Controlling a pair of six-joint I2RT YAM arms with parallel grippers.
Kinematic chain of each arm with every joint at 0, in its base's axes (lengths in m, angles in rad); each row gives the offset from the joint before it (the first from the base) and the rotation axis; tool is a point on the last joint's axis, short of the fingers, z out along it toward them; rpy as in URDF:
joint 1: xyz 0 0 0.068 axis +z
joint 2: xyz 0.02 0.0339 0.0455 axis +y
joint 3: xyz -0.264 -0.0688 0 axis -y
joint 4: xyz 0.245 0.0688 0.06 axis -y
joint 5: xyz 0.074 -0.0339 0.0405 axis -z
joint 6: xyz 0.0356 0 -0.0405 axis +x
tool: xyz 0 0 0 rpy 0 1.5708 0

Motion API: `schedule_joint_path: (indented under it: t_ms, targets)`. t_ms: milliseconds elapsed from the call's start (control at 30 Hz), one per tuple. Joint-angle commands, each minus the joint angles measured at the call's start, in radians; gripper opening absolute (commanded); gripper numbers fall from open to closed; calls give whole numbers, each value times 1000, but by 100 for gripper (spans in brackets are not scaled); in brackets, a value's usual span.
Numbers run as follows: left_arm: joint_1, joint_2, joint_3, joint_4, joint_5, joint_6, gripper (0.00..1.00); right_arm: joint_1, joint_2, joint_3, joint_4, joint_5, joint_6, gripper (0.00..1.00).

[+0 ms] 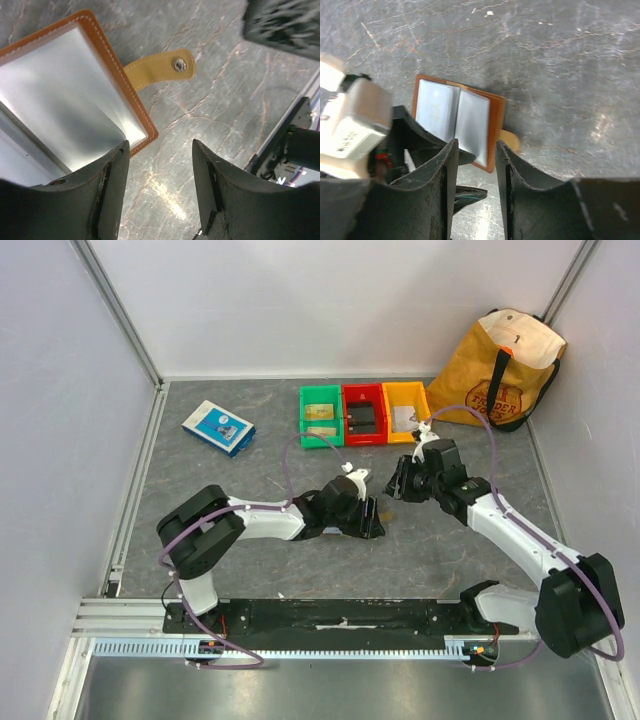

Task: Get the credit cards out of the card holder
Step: Remove the credit card from the card holder.

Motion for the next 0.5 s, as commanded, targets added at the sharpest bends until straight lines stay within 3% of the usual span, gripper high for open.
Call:
schedule_joint_path:
  t_ms: [0, 267, 467]
  targets:
    - [-10, 40, 34, 49, 30, 21, 59, -5, 62, 25, 128, -152, 9, 40]
    - [-10, -15, -6, 58, 7, 26, 58, -5, 260, -10, 272, -301, 36, 26]
    - [-10, -119, -69, 62, -53, 9, 58, -21, 320, -96, 343, -274, 49, 19]
